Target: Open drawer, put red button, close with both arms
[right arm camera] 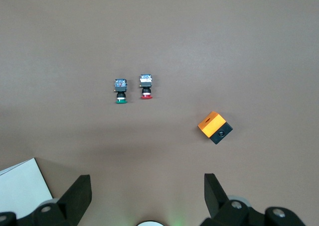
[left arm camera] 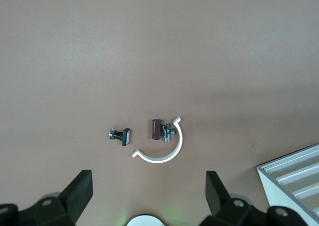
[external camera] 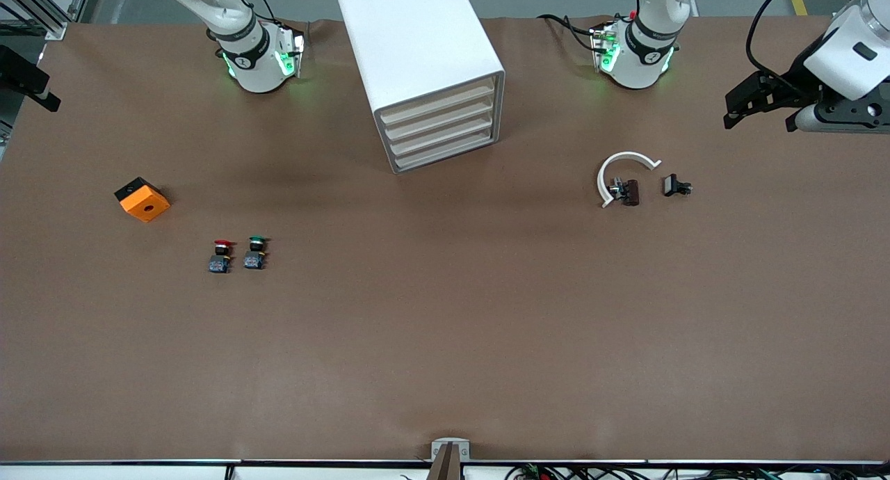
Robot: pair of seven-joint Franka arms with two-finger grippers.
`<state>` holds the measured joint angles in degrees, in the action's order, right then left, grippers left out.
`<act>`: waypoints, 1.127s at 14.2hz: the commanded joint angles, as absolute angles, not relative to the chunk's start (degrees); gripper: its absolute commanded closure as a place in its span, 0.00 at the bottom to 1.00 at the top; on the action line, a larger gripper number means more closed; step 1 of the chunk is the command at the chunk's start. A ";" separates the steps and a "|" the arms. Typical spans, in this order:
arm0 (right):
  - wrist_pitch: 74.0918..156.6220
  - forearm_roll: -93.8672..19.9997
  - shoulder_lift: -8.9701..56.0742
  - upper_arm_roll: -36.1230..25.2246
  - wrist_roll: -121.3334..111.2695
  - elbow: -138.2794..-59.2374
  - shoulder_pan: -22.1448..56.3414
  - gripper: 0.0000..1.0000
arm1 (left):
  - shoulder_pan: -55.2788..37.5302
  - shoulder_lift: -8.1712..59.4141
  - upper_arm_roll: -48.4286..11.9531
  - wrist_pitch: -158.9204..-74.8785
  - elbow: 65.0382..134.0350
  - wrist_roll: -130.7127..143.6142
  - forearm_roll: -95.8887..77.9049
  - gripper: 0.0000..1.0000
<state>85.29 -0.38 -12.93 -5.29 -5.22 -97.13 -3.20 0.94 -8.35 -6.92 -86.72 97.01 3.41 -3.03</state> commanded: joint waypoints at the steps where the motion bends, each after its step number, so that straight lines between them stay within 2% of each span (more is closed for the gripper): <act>1: 85.34 0.18 -13.27 -5.10 -5.45 -96.86 -3.16 0.00 | 1.41 -7.73 -7.56 -85.52 95.36 3.43 -2.46 0.00; 9: 85.34 0.09 -13.27 -5.10 -5.27 -96.86 -3.16 0.00 | 1.58 -6.68 -7.12 -83.59 94.56 3.25 -2.37 0.00; 13: 85.61 0.09 -13.27 -5.10 -5.27 -96.86 -3.16 0.00 | 2.02 -2.21 -7.12 -83.76 95.80 2.99 -2.37 0.00; 16: 85.69 -0.26 -12.75 -5.18 -5.27 -96.68 -3.25 0.00 | 2.02 1.74 -7.12 -87.70 97.38 2.99 -2.29 0.00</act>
